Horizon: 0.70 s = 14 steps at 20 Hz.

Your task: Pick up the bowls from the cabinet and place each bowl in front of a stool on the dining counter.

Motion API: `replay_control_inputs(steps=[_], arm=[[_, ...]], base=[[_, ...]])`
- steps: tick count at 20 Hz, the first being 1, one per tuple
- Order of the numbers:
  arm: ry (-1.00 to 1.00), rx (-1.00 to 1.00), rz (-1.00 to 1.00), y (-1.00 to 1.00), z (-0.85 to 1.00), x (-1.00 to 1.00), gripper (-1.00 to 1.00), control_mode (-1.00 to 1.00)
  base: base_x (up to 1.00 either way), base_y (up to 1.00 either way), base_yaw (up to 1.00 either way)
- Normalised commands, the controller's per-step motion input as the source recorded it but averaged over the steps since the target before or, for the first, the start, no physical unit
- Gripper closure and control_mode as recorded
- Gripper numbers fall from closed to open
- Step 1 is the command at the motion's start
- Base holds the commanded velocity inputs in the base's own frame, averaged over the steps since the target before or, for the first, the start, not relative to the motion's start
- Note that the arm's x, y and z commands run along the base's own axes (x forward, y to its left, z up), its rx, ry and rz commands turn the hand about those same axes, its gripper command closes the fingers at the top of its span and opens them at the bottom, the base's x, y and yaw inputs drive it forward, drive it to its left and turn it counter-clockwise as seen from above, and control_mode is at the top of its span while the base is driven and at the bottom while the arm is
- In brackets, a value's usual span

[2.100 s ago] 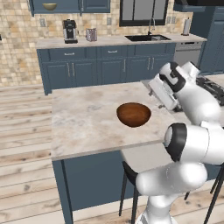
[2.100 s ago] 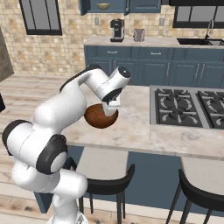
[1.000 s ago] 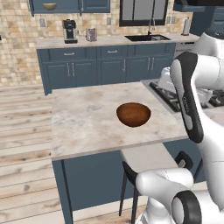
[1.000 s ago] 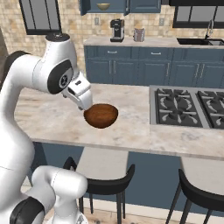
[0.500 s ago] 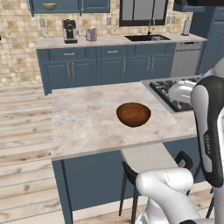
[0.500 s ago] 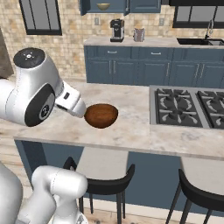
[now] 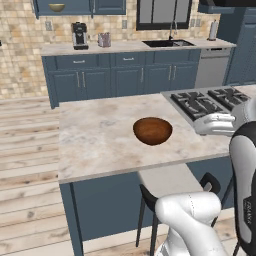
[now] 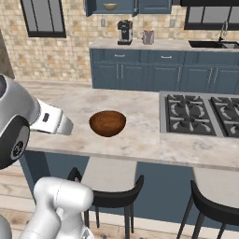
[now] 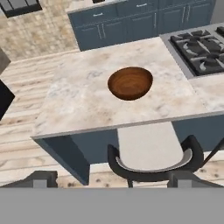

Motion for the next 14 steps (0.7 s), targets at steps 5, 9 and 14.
replay_control_inputs(steps=[5, 9, 14], arm=[[0.04, -0.18, 0.00, 0.12, 0.45, -0.46, -1.00, -1.00], [0.21, -0.11, 0.00, 0.00, 0.57, -0.32, -1.00, -1.00], [0.20, -0.07, 0.01, 0.00, 0.20, -0.27, -1.00, -1.00]], base=[[0.00, 0.00, 0.00], [0.00, 0.00, 0.00], [0.00, 0.00, 0.00]])
